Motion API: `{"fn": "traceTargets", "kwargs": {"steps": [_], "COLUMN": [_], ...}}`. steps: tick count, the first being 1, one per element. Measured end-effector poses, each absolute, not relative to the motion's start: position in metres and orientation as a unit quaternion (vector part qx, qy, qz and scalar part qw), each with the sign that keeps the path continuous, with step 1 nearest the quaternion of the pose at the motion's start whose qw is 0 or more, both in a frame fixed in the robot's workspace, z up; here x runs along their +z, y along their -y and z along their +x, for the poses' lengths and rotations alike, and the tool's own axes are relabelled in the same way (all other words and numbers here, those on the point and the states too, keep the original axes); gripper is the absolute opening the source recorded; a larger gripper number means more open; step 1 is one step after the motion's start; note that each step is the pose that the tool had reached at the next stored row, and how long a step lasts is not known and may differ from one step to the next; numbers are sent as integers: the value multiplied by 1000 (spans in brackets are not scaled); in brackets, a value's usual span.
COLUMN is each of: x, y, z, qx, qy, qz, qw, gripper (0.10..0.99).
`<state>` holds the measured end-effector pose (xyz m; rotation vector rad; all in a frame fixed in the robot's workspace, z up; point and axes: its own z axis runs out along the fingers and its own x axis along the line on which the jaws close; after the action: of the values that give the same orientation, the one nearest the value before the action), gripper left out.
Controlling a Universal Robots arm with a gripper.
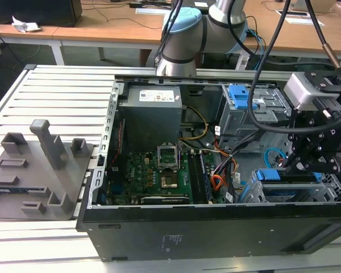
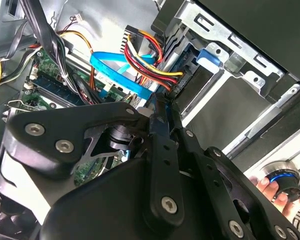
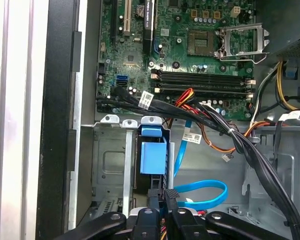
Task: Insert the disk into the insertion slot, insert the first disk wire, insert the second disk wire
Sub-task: 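Insert the second disk wire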
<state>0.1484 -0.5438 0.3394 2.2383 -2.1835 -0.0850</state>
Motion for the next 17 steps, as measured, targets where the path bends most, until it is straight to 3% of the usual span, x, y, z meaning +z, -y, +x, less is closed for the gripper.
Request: {"fn": "traceTargets", "kwargs": {"steps": [15, 16, 17], "x": [338, 338, 338], "y": [544, 544, 544], "z": [148, 148, 148], "qx": [-31, -31, -32], "qy": [698, 698, 698], "qz": [716, 716, 716], "qw": [4, 3, 2], "gripper": [161, 173, 239]}}
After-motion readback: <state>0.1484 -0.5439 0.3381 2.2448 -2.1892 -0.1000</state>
